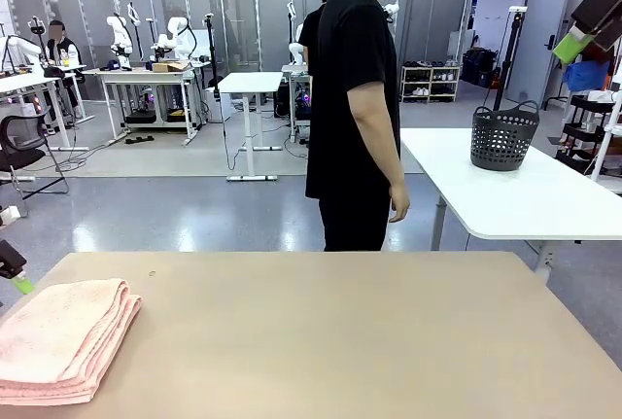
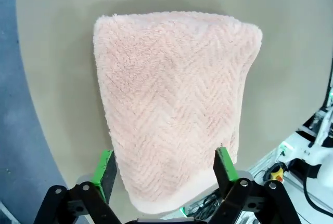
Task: Fold the towel.
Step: Pick up the 100 cm Hotel Towel and place it on the left side of the table.
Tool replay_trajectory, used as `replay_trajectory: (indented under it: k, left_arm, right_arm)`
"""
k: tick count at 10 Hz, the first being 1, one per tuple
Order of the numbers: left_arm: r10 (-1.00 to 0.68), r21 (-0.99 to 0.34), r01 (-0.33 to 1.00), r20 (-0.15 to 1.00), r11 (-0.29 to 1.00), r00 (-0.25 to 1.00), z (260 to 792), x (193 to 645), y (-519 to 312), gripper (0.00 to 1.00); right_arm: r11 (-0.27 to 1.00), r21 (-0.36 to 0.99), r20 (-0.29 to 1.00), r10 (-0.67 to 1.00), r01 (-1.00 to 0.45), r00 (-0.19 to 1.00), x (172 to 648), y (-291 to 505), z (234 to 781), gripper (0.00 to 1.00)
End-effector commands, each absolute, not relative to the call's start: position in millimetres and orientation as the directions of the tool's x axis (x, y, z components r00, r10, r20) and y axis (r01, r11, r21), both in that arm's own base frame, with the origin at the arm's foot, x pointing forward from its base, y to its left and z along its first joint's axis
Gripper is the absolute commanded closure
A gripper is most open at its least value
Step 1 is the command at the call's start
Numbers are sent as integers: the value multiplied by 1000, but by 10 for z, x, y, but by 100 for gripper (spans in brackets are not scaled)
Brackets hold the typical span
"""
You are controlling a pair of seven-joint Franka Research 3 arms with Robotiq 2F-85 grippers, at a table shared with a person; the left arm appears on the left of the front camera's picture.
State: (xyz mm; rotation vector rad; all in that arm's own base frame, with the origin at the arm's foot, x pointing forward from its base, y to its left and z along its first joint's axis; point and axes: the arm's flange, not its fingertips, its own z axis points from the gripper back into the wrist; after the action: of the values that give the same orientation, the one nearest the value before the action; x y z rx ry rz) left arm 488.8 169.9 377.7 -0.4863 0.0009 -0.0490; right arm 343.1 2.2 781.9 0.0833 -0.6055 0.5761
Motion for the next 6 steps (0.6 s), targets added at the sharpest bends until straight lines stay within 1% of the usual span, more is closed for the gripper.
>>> replay_trajectory:
  k: [1, 2, 3, 4, 6]
  left_arm:
    - [-24, -398, 24, 6, 917, 1000, 3968, 4724, 1522, 0]
    - [-12, -387, 13, 6, 922, 1000, 4033, 4661, 1488, 0]
    - [-67, -394, 50, -30, 918, 997, 4075, 4555, 1487, 0]
    - [-35, -429, 36, 9, 903, 999, 3999, 4794, 1596, 0]
    - [-35, -429, 36, 9, 903, 999, 3999, 4794, 1596, 0]
  right_arm:
    - [835, -98, 555, 498, -542, 667, 3437, 6, 7818, 0]
    - [835, -98, 555, 498, -542, 667, 3437, 6, 7818, 0]
    - [835, -98, 555, 498, -542, 667, 3437, 6, 7818, 0]
    - [835, -98, 555, 498, -542, 667, 3437, 6, 7818, 0]
    - [835, -98, 555, 498, -542, 667, 3437, 6, 7818, 0]
